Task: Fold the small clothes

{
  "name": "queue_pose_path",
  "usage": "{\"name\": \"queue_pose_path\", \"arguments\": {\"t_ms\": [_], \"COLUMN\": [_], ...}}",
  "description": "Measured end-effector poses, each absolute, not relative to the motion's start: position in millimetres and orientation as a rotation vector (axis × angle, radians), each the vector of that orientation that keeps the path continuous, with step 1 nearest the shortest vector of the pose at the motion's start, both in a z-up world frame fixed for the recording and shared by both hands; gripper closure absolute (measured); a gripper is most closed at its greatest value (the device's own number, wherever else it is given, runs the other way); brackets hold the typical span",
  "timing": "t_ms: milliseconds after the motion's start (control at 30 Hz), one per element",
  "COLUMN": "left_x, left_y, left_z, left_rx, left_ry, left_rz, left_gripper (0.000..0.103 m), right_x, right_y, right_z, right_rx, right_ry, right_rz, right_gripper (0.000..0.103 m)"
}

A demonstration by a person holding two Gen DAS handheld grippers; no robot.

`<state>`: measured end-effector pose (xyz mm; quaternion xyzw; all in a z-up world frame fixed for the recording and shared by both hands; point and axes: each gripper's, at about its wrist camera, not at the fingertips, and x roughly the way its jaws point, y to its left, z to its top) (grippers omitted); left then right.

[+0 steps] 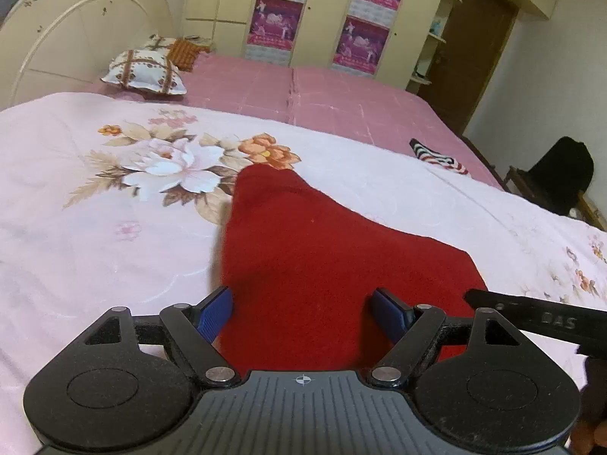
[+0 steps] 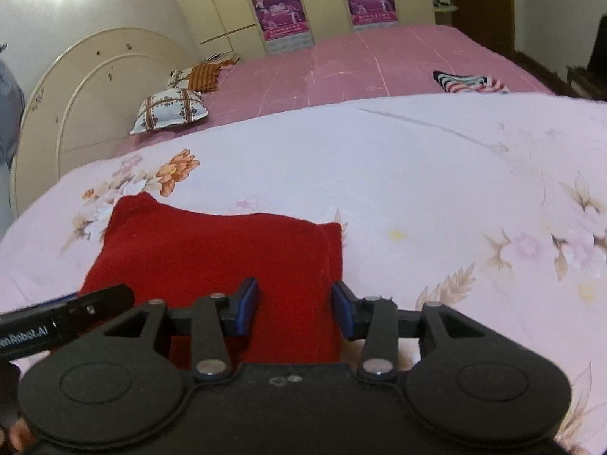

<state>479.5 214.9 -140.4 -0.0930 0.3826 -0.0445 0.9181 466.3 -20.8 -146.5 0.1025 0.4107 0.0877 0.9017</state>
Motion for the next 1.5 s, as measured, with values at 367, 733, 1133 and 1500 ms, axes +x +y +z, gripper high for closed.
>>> {"name": "queue_pose_path", "arguments": {"t_ms": [367, 733, 1133, 1500], "left_x": [398.7, 377.5, 347.4, 334.1], "left_y": [212.5, 213.7, 214.6, 223.7], "left_z": [-126.5, -142.7, -166.3, -140.5], "left_rx": [-0.114, -0.108, -0.136, -0.173], "left_ry": [0.763, 0.830, 0.860, 0.841], "left_rz": [-0.193, -0.175, -0.205, -0.234], "left_gripper": [0.024, 0.024, 0.024, 0.024], "right_x": [375.8, 367.6, 319.8, 296.1], "right_y": [-11.0, -10.2, -5.0, 2.8], "right_z": [-98.4, -142.5, -157.5, -131.5], "right_rx": [0.124, 0.134, 0.132, 0.181], "right_ry": [0.727, 0.864, 0.870, 0.789], "right_rz": [0.250, 0.134, 0.070, 0.038], "right_gripper": [0.062, 0.062, 0.061, 0.062]}}
